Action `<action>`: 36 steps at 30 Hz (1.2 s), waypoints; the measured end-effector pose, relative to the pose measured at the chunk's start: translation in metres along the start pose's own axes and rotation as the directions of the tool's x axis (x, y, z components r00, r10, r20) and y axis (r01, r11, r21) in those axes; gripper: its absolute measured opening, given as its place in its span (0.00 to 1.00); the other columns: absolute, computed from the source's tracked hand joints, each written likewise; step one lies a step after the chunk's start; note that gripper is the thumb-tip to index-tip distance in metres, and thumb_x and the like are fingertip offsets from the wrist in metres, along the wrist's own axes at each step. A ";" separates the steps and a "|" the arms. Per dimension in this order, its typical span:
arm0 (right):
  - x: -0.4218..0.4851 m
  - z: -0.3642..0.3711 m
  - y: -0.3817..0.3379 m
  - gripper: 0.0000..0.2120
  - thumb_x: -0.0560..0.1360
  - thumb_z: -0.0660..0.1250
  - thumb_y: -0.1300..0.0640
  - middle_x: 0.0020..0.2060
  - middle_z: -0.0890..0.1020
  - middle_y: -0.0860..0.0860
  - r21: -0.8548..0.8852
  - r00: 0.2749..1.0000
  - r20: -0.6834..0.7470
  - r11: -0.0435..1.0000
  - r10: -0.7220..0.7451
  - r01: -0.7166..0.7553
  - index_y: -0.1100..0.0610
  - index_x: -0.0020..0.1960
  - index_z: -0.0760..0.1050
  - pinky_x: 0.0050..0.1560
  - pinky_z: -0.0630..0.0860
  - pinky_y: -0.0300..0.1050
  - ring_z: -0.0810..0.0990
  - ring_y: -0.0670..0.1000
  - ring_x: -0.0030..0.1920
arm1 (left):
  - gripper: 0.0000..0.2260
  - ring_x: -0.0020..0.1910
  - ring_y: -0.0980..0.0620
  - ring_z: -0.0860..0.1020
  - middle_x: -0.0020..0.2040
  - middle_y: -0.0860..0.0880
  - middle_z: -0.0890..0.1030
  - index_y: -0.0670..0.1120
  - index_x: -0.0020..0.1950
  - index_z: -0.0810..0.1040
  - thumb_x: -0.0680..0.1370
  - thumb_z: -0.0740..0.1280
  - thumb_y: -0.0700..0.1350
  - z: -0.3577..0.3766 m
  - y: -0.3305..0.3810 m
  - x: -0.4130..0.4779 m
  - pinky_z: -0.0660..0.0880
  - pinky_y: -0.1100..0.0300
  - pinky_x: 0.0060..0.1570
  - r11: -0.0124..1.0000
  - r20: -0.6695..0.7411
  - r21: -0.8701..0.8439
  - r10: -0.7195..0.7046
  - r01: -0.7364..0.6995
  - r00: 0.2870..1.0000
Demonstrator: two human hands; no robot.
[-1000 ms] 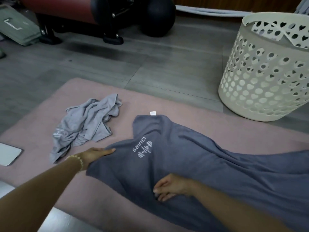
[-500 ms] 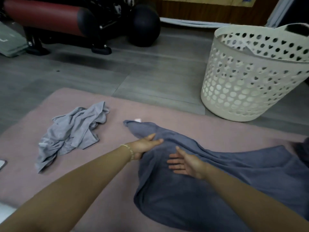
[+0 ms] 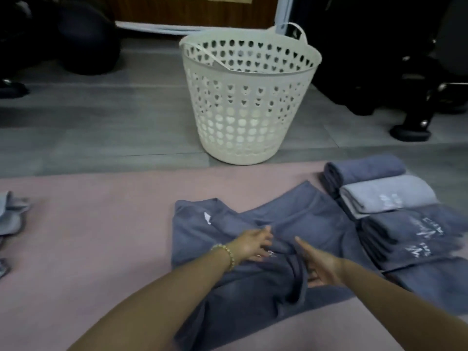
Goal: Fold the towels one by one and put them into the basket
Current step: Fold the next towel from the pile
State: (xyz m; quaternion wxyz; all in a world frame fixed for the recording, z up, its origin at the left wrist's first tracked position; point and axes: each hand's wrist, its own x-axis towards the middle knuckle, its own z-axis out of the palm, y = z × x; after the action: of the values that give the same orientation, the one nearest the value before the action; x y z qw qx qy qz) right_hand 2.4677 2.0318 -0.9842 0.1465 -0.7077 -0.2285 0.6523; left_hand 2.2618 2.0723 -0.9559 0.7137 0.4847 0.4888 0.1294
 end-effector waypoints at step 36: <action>0.051 -0.131 0.026 0.13 0.78 0.65 0.60 0.31 0.81 0.51 0.016 0.666 -0.585 0.814 -0.464 0.581 0.60 0.36 0.79 0.36 0.73 0.32 0.74 0.39 0.32 | 0.05 0.50 0.44 0.80 0.48 0.43 0.83 0.44 0.50 0.79 0.76 0.68 0.43 0.044 0.115 0.232 0.74 0.58 0.53 0.874 -0.314 0.431 0.379 -0.225 0.870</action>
State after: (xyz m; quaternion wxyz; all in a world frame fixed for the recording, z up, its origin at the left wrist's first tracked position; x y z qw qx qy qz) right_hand 2.6034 2.0479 -1.0268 0.4585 -0.7506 -0.3027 0.3671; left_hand 2.4446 2.2576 -0.9927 0.4646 0.6498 0.5527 0.2378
